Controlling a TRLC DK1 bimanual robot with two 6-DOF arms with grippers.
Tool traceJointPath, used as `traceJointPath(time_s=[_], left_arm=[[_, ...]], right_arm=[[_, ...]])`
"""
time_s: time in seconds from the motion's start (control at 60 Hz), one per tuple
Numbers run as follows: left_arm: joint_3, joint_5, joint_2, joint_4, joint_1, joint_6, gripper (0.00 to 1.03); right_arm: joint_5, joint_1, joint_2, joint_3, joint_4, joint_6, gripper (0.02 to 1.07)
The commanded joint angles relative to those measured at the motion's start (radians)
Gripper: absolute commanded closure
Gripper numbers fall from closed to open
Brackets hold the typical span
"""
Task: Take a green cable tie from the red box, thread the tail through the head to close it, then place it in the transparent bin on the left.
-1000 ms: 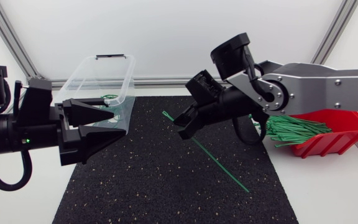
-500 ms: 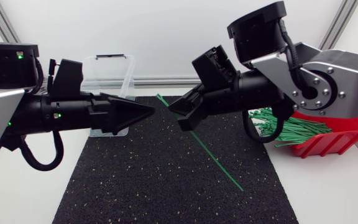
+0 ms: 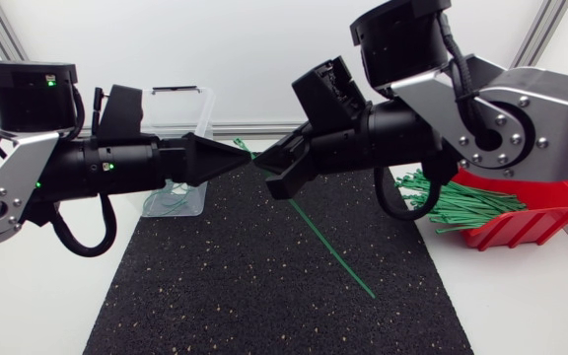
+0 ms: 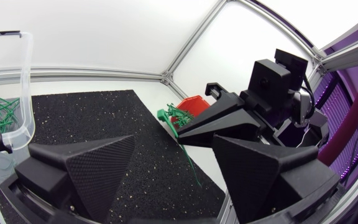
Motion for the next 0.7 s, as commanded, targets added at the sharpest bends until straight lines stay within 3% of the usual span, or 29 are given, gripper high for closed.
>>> traceJointPath(time_s=[0.0, 0.417, 0.683], left_arm=[[0.039, -0.002, 0.024, 0.023, 0.009, -0.046, 0.24], [0.048, -0.002, 0.066, 0.039, 0.011, -0.081, 0.51], [0.043, -0.002, 0.077, 0.066, 0.017, -0.101, 0.61]], right_arm=[[0.004, 0.016, 0.02, 0.022, 0.013, 0.032, 1.01], [0.018, 0.035, 0.023, 0.016, 0.042, 0.041, 1.01], [0.026, 0.048, 0.032, 0.011, 0.048, 0.044, 1.01]])
